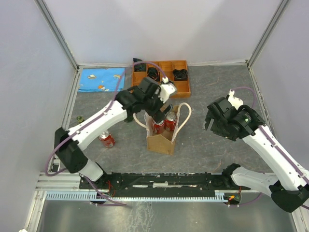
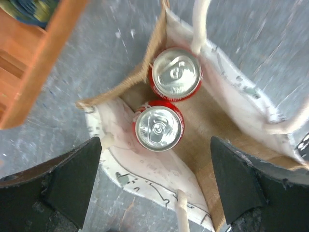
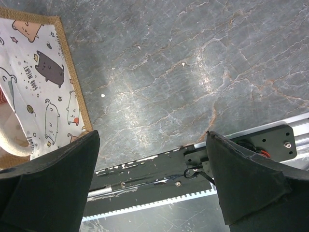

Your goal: Place the beverage into the canvas bag

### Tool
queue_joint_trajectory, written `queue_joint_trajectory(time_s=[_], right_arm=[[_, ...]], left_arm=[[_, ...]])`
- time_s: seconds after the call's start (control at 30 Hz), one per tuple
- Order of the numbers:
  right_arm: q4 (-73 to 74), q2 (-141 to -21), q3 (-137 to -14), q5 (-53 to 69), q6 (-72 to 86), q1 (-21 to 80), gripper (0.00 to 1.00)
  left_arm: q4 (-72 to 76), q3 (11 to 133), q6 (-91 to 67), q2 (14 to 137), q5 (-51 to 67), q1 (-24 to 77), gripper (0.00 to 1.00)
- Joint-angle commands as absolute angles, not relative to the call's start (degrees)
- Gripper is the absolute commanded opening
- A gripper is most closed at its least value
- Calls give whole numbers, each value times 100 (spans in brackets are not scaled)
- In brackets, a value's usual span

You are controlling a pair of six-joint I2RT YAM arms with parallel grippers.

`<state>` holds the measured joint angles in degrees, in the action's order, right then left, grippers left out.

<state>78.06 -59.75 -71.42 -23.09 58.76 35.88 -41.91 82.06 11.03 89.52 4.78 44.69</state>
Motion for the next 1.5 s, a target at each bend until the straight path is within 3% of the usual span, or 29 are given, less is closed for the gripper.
queue_joint_trajectory(time_s=[0.0,0.2,0.43,0.87,1.23,1.47], right_arm=[[7767,-5987,-7345,-2358,5933,3568,99],[7659,-5883,-7167,-2366,5949,3569,99],[7424,-6041,-7067,-2198,5898,3569,99],[7394,-6148,-7086,-2159,5826,3570,99],[7454,-6121,-7099,-2179,5854,3572,99],[7426,-6126,-7074,-2166,5853,3570,99]], left_arm=[[-4033,9154,370,7952,654,3793,99],[-6167,10225,864,8096,1046,2102,99],[-7328,8821,1768,7679,1080,1125,99],[-6773,6373,2612,7086,370,1062,99],[-6007,5535,2759,7036,9,966,99],[-6259,5962,2689,7009,314,950,99]])
